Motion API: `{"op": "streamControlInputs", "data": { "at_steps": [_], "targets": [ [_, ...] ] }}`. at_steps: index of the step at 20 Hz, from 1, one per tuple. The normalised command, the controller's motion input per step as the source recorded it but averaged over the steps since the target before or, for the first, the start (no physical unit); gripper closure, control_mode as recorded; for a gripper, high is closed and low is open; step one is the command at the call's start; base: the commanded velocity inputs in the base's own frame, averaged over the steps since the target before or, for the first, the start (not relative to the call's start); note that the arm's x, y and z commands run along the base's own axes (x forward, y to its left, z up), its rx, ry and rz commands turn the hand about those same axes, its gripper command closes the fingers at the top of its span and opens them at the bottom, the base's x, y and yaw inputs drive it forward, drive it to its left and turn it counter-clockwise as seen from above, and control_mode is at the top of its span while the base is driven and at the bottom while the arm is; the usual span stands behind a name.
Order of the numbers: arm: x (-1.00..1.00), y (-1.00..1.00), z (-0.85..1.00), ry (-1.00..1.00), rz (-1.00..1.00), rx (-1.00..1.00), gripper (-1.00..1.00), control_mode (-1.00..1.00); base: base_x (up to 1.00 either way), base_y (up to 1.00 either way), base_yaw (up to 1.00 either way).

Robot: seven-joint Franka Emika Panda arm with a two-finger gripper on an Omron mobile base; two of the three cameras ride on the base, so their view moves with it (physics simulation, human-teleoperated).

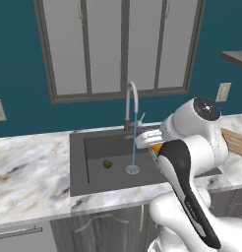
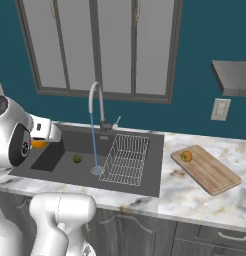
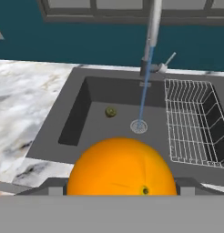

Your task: Pick the apple, orange, kiwi from the sink and place them on the cutting board to airdry. Then turn off the sink faucet.

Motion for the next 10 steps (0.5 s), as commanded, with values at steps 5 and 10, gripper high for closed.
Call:
{"op": "streamControlInputs", "data": {
  "at_steps": [5,10],
  "targets": [
    [-0.66,-0.74,0.38,-0.06,-0.08,-0.04,1.0,-1.0,0.0,0.0,0.0],
    [-0.44,-0.75,0.34,0.0,-0.12,-0.02,1.0,-1.0,0.0,0.0,0.0]
  ]
}}
